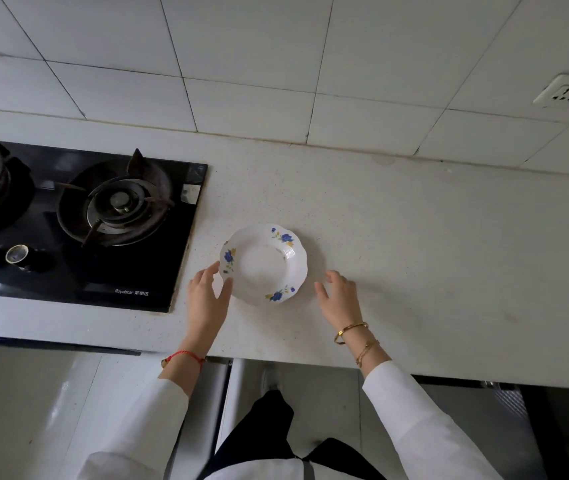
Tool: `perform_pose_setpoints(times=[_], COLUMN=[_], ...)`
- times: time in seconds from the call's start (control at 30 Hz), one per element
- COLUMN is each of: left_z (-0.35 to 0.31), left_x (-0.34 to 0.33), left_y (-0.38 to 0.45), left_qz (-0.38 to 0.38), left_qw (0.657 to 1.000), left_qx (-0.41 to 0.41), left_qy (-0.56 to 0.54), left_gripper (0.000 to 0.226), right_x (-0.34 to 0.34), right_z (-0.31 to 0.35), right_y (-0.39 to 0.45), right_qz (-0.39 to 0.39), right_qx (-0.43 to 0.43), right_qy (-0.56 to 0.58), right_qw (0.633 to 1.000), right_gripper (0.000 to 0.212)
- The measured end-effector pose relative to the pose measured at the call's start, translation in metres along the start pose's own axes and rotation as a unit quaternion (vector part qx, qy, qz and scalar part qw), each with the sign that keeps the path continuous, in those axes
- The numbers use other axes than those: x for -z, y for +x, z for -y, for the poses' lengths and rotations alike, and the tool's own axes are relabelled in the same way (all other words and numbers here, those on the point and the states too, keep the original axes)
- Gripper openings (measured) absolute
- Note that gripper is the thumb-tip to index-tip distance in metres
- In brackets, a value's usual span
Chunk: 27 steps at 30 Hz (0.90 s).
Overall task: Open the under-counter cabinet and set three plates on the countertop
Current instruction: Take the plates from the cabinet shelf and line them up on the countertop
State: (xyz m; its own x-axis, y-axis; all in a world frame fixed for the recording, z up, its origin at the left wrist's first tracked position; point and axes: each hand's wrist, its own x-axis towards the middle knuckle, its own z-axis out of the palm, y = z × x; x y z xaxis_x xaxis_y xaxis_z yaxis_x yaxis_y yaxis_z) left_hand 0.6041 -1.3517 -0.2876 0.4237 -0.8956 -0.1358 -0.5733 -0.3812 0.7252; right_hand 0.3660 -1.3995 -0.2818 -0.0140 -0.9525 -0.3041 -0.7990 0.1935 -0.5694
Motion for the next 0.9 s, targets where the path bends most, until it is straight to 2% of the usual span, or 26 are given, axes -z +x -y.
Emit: perform_pose_setpoints(times=[0.47, 0.6, 0.9], left_z=[-0.043, -0.046, -0.034], left_x=[-0.019, -0.031, -0.048], left_y=[-0.131, -0.185, -0.279], left_qz=[-0.037, -0.035, -0.017], left_qw=[0.993, 0.991, 0.991], left_qx=[-0.112, -0.118, -0.129], left_qy=[-0.010, -0.048, -0.013], left_gripper=[0.030, 0.026, 0.026], right_x=[0.057, 0.069, 0.075], right_z=[-0.081, -0.117, -0.179], right_y=[-0.108, -0.154, -0.235], right_qz=[-0.113, -0.119, -0.128], right_qx=[0.099, 0.103, 0.109], right_qy=[0.013, 0.033, 0.035], right_qw=[0.989, 0.987, 0.985], right_gripper=[0.043, 0.044, 0.042])
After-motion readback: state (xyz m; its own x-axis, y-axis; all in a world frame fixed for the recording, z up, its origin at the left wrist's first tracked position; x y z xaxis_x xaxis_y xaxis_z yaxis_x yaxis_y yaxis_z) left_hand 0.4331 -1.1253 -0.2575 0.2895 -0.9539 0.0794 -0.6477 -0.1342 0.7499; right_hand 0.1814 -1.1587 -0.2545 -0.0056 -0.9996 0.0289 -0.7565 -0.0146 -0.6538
